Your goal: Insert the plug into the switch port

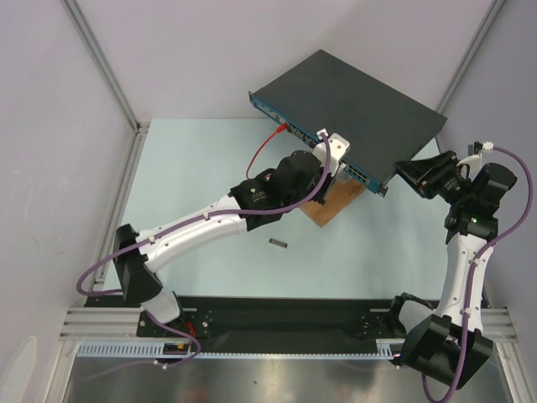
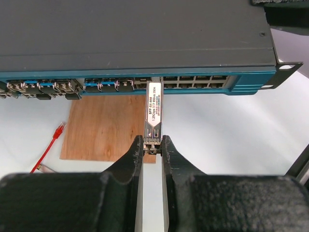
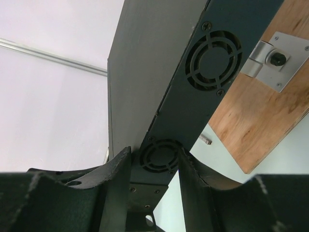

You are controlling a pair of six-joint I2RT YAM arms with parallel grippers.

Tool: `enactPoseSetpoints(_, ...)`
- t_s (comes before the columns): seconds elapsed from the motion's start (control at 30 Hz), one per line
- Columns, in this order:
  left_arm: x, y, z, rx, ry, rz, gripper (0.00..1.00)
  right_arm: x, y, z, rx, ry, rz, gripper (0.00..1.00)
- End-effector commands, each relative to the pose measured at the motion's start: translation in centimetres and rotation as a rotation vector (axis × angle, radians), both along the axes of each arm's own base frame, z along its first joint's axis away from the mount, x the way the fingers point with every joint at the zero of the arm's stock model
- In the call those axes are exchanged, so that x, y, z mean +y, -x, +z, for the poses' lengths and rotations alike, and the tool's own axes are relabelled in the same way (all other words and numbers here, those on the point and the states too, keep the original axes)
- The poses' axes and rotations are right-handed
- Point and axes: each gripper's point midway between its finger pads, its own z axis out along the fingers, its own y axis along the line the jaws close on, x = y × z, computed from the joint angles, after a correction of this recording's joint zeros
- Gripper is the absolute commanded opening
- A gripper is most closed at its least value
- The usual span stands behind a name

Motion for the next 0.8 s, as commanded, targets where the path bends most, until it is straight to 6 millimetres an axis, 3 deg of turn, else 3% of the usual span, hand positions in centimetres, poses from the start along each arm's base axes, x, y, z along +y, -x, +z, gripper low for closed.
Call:
enactPoseSetpoints(0.0, -0.5, -0.3, 2.4, -0.018, 0.061, 0.0, 0.0, 1.4, 0.2, 0.5, -0.05, 0.034, 0.064, 0.16)
enactPoseSetpoints(0.33, 0.1, -1.6, 2.0, -0.004, 0.057, 0.034, 0.0, 1.5, 0.3, 0.2, -0.046, 0.042, 0.07, 0.0)
enactPoseSetpoints(0.63, -0.2, -2.2, 2.6, -0.007, 0.069, 0.032, 0.0, 1.5, 0.2, 0.0, -0.045, 0.044, 0.072, 0.0)
enactPoseSetpoints(0.77, -0.6, -2.3, 1.9, 0.003, 0.055, 0.028, 0.0, 1.6, 0.1, 0.2, -0.051, 0.047, 0.077, 0.0)
